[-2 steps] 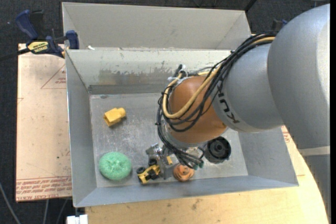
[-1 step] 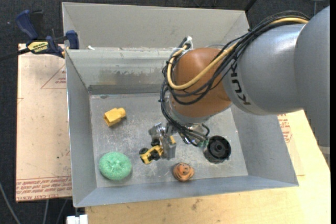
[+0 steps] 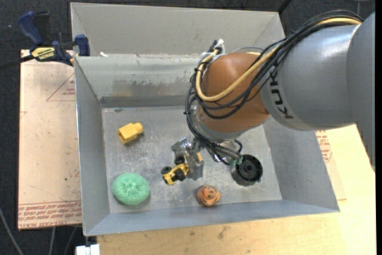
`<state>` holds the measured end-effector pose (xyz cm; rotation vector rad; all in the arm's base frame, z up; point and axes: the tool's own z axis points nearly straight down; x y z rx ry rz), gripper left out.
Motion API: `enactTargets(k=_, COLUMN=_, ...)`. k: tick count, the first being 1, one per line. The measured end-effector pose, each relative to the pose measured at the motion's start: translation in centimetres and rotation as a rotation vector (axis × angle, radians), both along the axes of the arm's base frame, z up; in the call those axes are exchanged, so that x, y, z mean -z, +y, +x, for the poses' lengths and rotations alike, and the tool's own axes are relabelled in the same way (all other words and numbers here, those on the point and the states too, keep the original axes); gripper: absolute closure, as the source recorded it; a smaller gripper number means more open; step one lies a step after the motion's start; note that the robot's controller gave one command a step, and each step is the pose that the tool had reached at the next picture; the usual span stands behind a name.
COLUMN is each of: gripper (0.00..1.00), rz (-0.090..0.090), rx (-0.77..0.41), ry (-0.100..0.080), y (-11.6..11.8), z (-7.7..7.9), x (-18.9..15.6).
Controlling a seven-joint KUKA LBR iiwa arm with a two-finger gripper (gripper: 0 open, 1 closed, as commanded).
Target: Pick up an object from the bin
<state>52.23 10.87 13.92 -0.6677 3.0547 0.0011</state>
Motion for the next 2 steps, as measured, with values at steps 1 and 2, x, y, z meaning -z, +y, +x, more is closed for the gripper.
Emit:
enactTargets(k=1, gripper=1.00, rz=-0.002, rx=-0.015, ry=0.012, y=4.2, z=0.1, x=4.8)
enactTargets(k=2, gripper=1.00, rz=-0.001, rx=-0.048, ry=0.016, y=6.1, z=-1.8, x=6.4)
